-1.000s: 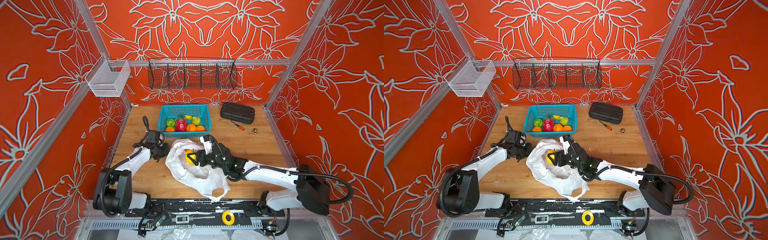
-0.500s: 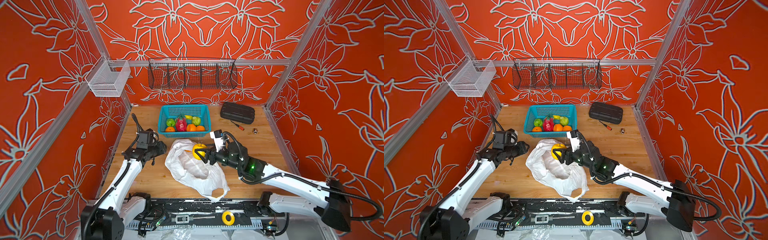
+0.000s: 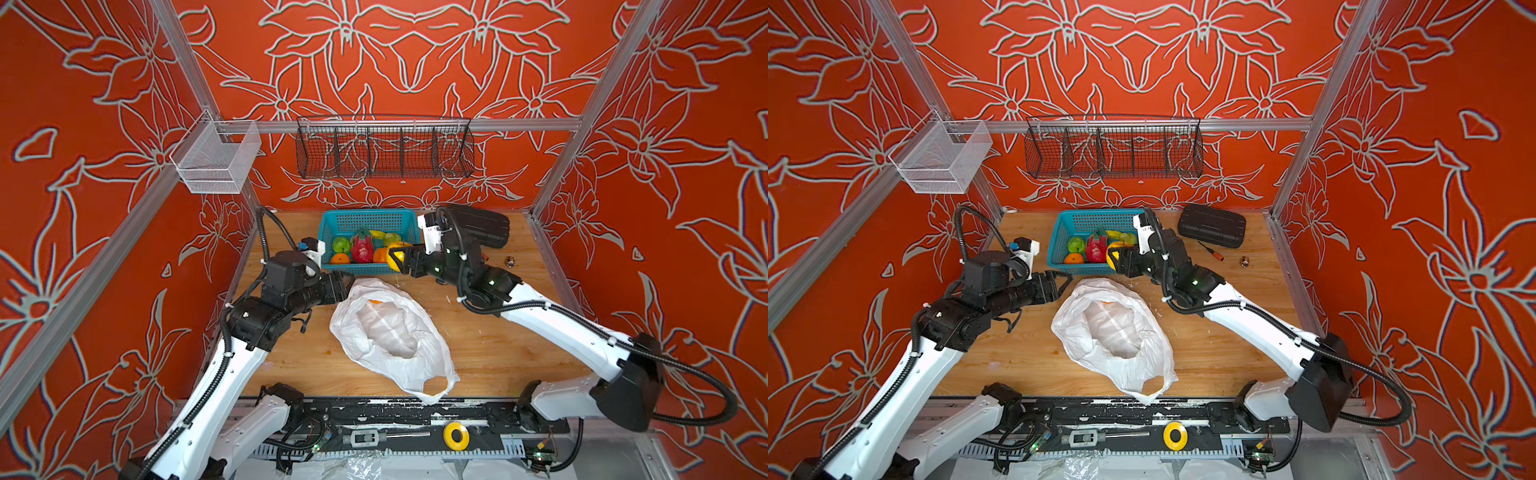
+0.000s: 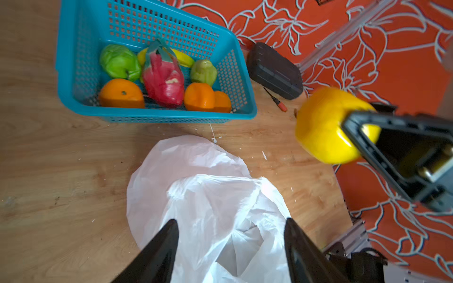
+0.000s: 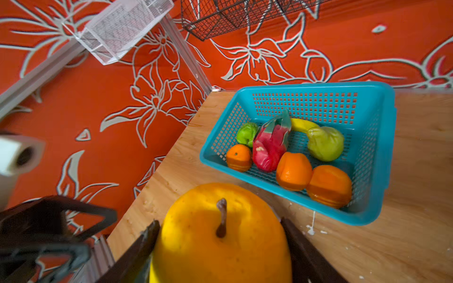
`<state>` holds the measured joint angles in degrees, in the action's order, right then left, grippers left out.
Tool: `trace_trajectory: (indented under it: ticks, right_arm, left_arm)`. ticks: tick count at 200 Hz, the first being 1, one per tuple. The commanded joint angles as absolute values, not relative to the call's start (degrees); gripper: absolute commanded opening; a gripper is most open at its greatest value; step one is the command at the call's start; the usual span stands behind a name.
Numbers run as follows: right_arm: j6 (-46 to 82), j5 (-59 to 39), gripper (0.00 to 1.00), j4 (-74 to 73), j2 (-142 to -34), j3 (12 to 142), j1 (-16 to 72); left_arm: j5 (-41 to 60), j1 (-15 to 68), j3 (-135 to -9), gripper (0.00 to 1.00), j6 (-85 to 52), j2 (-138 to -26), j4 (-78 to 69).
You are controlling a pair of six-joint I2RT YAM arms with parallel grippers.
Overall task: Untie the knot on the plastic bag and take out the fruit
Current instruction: 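Carry the yellow pear to the teal basket with the right gripper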
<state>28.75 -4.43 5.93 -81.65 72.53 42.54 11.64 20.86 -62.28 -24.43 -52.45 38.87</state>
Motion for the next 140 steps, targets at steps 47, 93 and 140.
trace_trajectory:
  ticks: [47,93,140]
  right_arm:
    - [21.69,-7.49,0.58,19.45,-99.54,89.73,36.99]
    - [21.36,-7.33,0.57,20.34,-111.06,99.39,35.37]
    - [22.22,-4.71,0.57,18.17,-122.52,110.6,35.1]
  left_arm:
    - [3.18,26.63,-59.13,0.62,-19.52,-65.08,39.67]
    - [6.99,27.68,-51.32,0.34,-22.56,-70.42,33.21]
    - [3.91,27.69,-49.37,0.35,-23.8,-68.55,32.87]
